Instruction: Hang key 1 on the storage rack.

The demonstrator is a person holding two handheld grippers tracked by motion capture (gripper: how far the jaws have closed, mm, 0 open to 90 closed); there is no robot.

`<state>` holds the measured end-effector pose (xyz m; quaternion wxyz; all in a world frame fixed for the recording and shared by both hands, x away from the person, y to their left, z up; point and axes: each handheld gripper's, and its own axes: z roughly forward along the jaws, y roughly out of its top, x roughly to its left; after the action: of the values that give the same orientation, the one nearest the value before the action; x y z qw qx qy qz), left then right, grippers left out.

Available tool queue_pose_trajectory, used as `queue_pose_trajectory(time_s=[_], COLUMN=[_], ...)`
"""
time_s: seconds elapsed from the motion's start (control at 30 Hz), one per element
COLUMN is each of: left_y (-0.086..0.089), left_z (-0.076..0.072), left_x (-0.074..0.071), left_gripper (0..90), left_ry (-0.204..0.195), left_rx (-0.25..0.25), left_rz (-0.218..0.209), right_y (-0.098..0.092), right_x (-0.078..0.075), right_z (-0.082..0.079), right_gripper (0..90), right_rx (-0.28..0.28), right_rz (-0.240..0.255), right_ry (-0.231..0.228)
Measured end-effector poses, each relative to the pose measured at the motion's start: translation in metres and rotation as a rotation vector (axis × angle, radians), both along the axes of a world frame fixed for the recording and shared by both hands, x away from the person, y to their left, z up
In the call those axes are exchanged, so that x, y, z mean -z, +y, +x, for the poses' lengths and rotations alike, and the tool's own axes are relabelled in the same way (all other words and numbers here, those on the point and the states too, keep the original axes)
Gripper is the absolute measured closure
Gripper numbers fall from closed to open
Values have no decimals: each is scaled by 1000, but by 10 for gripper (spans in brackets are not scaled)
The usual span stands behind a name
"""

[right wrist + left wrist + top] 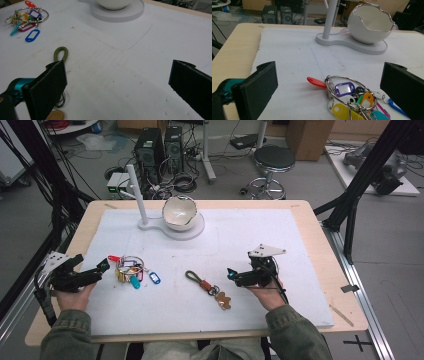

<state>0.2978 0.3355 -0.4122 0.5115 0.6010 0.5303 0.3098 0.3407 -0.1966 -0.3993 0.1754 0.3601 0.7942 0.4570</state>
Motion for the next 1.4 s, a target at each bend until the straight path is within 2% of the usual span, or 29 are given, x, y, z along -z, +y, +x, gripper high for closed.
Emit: queue_pose_trajectory(time_s=[0.1,0.37,0.7,0.73,0.87,1.2,1.4], left_y=[0,0,0,0,0,-1,-1], left_z=[0,0,0,0,0,0,1], left_x=[0,0,0,0,0,0,0], left_gripper=[17,17,17,17,17,17,17], left_ry=[1,1,2,3,3,9,13], left_rx=[2,1,2,0,3,7,13], left_rz=[2,1,4,4,3,3,1], right_y=[6,18,37,39,47,57,65], right_x=[3,7,14,14,17,21,25], right_z=[1,1,4,4,6,9,11], right_gripper=[6,6,13,41,44,44,44], right_rx=[-23,-50,-90,-101,-138,-151,-173], right_rz=[-11,-44,-59,-60,-59,-69,-91], right_ry=[24,44,93,91,104,147,168])
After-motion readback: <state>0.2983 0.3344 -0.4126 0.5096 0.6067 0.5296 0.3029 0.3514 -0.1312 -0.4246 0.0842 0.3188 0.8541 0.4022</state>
